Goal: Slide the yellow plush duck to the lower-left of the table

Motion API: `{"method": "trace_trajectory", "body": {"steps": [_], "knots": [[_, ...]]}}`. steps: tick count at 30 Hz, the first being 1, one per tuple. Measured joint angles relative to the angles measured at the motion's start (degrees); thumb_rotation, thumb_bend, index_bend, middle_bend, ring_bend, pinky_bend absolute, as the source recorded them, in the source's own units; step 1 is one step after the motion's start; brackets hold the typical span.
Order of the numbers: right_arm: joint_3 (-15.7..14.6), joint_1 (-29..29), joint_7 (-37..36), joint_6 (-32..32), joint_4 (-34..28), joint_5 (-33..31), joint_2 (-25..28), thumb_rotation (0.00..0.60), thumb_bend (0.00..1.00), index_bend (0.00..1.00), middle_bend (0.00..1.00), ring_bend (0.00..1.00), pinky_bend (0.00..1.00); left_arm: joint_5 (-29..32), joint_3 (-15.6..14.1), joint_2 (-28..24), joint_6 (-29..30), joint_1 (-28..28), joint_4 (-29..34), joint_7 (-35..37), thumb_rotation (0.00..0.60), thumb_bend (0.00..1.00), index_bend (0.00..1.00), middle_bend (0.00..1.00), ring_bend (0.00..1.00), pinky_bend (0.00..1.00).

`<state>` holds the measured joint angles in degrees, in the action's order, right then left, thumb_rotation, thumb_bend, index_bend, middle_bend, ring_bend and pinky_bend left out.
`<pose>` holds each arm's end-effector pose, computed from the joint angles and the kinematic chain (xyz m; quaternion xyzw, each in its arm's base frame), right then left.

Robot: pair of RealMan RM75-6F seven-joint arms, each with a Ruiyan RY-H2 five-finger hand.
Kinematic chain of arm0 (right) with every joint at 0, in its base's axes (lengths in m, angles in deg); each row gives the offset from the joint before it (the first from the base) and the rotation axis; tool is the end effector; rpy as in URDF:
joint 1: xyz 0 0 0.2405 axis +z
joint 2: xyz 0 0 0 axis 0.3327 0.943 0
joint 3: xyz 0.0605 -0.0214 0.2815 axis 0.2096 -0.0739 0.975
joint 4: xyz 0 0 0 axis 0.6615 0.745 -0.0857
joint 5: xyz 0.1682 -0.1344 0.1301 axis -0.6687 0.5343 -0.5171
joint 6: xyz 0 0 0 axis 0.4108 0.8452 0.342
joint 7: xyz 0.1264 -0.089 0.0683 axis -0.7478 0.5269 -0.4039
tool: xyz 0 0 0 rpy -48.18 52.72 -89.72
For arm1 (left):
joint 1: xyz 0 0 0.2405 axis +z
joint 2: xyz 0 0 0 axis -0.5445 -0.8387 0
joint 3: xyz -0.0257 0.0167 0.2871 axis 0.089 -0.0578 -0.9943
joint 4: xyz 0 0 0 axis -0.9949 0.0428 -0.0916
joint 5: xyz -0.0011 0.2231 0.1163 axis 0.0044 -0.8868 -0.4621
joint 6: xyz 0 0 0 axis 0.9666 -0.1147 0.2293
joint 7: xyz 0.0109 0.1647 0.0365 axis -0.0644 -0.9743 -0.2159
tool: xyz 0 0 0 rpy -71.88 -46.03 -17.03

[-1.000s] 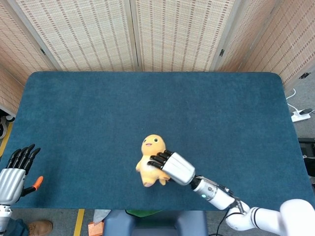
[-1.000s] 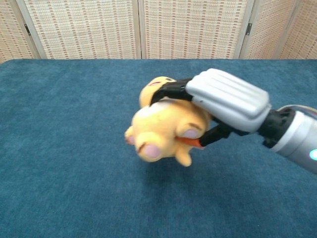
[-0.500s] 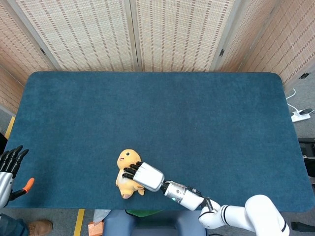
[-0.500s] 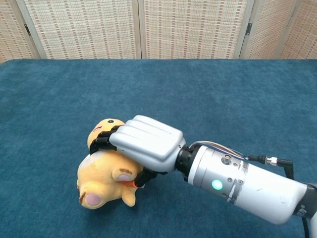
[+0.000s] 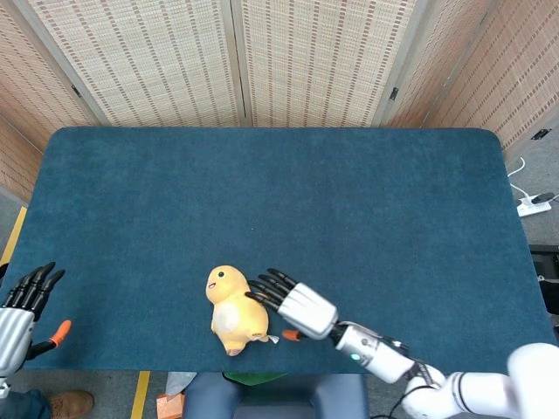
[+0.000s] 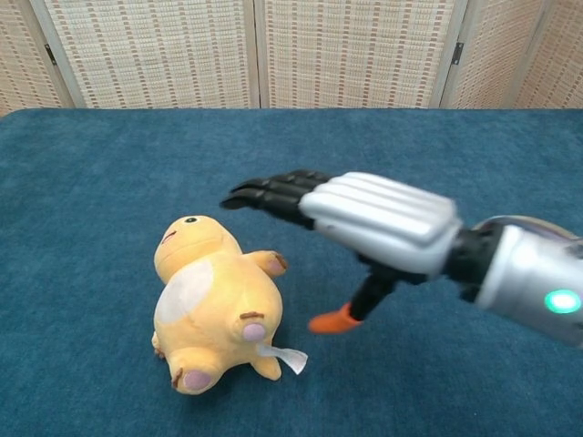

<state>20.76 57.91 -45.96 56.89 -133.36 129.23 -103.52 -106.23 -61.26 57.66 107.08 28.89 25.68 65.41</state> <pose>-0.1309 -0.2825 -0.0922 0.8167 -0.2530 0.4679 0.2235 -0.3590 0.1866 0.1420 -0.6386 -0.3547 -0.4331 0.5280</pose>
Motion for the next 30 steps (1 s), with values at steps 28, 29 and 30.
{"method": "trace_trajectory", "body": {"steps": [28,29,30], "knots": [[-7.2,-28.7,-20.3,35.4,6.0,1.0,25.0,0.600,0.03,0.00,0.00,0.00,0.00,1.5,2.8,15.7,-37.9,-22.4,17.7,-28.4,0.600,0.25,0.00,0.00,0.00,0.11],[-7.1,-28.7,-20.3,35.2,6.0,1.2,25.0,0.600,0.03,0.00,0.00,0.00,0.00,2.3,2.9,16.3,-38.5,-22.8,17.8,-29.1,0.600,0.25,0.00,0.00,0.00,0.11],[-6.9,-28.7,-20.4,34.8,5.9,1.2,25.0,0.600,0.03,0.00,0.00,0.00,0.00,3.0,3.0,16.9,-39.0,-23.2,17.8,-29.8,0.600,0.25,0.00,0.00,0.00,0.11]]}}
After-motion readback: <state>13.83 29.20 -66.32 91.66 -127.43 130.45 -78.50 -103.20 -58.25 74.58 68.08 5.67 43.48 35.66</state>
